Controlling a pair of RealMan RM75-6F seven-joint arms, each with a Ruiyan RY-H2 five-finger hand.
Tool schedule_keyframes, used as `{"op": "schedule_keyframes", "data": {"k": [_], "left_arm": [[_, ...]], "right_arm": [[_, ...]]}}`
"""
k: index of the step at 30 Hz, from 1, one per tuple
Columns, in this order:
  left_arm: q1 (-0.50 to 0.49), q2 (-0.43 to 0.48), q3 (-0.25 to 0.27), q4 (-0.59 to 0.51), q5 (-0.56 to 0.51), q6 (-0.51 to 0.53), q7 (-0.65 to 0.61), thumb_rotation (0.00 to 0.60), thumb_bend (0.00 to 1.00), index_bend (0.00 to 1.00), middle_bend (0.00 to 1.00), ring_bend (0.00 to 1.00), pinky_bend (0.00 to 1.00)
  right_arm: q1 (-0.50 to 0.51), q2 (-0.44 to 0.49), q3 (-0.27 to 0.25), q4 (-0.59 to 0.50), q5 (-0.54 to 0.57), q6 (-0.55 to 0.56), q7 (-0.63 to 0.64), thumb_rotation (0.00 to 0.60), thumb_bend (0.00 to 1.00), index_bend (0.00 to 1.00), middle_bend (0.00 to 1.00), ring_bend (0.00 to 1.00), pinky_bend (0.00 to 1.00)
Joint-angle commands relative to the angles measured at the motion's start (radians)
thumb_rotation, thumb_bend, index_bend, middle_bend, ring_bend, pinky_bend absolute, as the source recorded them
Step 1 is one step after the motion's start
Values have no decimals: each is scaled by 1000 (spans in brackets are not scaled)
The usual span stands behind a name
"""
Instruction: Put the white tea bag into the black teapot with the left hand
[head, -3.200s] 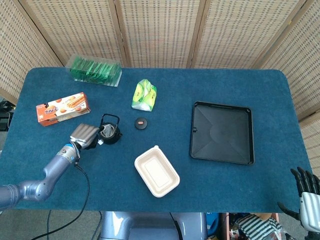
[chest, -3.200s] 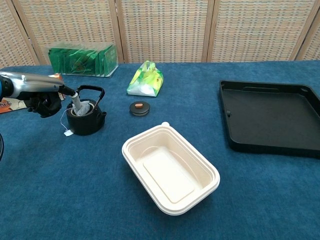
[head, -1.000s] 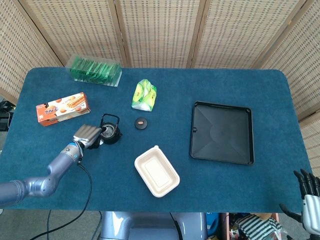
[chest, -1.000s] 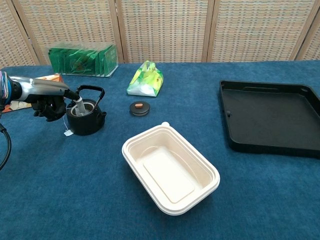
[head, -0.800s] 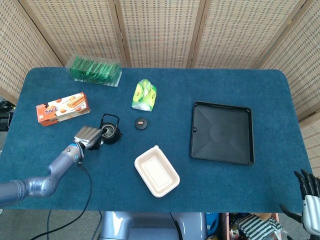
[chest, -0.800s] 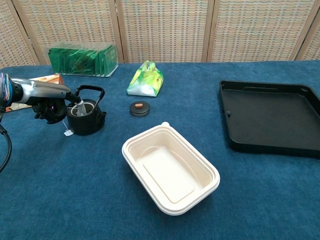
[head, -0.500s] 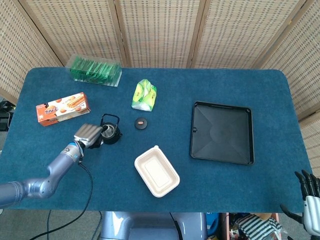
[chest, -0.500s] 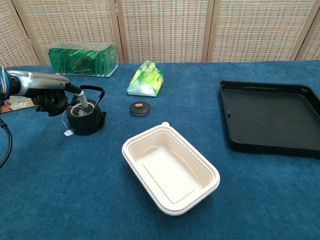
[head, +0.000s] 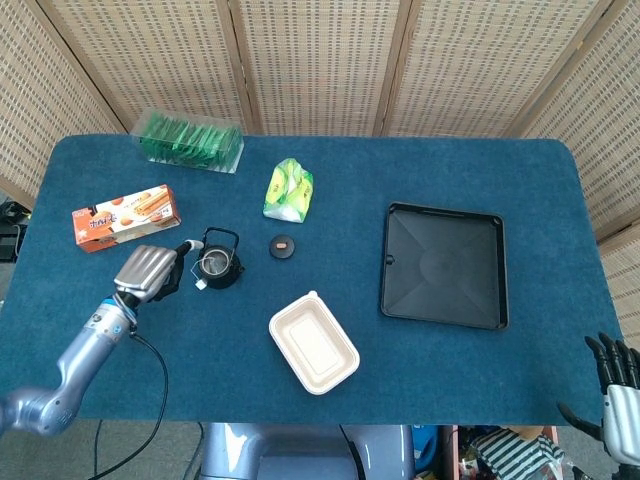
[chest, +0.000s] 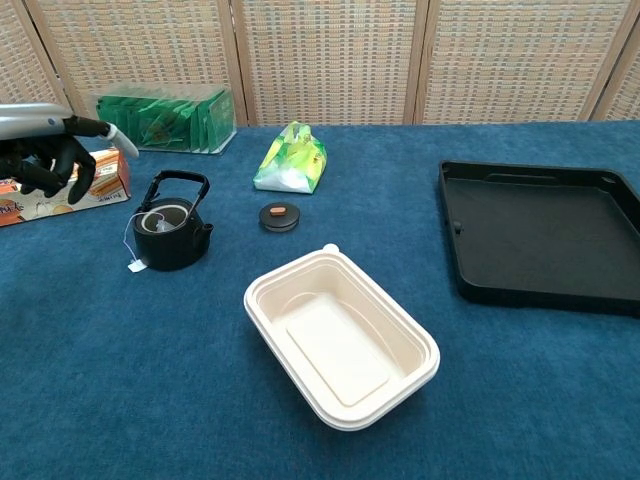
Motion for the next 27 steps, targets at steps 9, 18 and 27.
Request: {"op": "schedule_keyframes", "data": {"k": [9,18,27], "left_arm": [[206,48,25,-82,179,287,-64,600,1000,173,515,516,602],[364,10,58,-60,314,501,-100,600,796,164,286,248,337],[512,-20,108,-31,391,632,-114,600,625,92,9,1,64]], "right_arm": [[24,9,12,-16,-18,-5,-19,600,16,137,125,0,51],[49,11,12,-34,-66,-4,-49,600,16,137,124,0,51],[68,16,6,-61,-94,-12,-83,600,16,137,124,0,51]]}}
